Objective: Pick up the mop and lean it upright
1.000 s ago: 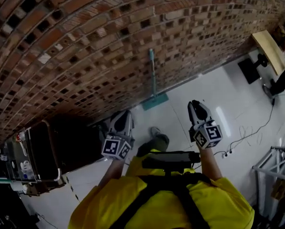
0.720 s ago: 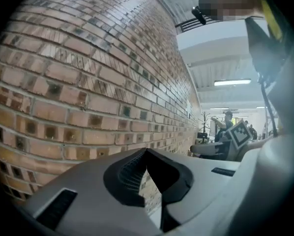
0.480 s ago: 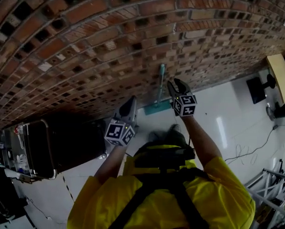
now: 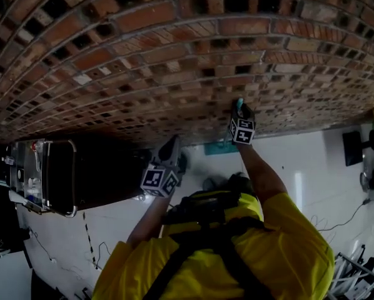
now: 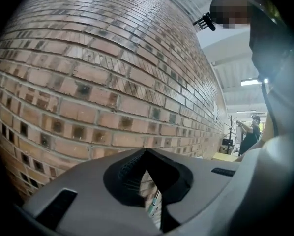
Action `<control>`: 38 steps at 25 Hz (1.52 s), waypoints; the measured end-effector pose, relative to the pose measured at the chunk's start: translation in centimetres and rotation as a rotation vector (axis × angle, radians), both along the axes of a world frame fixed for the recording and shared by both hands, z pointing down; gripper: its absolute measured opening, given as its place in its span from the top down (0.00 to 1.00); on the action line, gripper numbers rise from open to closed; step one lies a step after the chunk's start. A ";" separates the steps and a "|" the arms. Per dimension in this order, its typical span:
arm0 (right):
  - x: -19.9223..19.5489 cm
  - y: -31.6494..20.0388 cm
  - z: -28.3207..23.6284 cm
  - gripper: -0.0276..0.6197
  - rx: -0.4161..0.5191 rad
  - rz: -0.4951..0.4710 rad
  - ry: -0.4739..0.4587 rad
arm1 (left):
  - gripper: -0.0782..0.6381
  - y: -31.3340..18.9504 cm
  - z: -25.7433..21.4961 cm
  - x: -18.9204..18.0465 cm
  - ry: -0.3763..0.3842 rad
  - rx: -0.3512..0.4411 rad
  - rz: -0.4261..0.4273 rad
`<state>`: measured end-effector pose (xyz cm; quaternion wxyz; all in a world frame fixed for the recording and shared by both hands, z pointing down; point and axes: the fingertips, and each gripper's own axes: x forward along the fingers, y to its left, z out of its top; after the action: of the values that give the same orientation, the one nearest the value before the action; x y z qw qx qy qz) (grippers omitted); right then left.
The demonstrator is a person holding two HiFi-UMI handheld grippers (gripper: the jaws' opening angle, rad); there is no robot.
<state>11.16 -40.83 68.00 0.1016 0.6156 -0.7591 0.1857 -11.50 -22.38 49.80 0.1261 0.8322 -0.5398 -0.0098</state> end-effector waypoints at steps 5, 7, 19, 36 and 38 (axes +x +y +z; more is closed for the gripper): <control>0.0 1.5 -0.2 0.78 -0.009 -0.010 0.070 | 0.89 -0.8 1.6 -0.8 0.002 -0.026 -0.026; -0.5 3.8 -1.7 0.78 0.022 -0.065 0.073 | 0.89 -1.4 1.6 -0.7 0.001 -0.018 -0.019; -0.5 16.2 -28.3 0.79 0.395 -0.193 -0.011 | 0.89 -2.1 -3.2 -0.2 0.016 0.096 0.071; -1.0 18.0 -32.7 0.80 0.461 -0.223 -0.006 | 0.89 -0.9 -3.8 1.2 -0.003 0.082 0.136; -1.2 17.2 -30.2 0.80 0.422 -0.227 0.005 | 0.89 -0.7 -3.3 1.0 -0.005 0.072 0.135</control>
<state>9.93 -23.63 37.77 -0.0071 0.5345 -0.8451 0.0088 -10.48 -23.11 46.53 0.0951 0.8709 -0.4819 -0.0184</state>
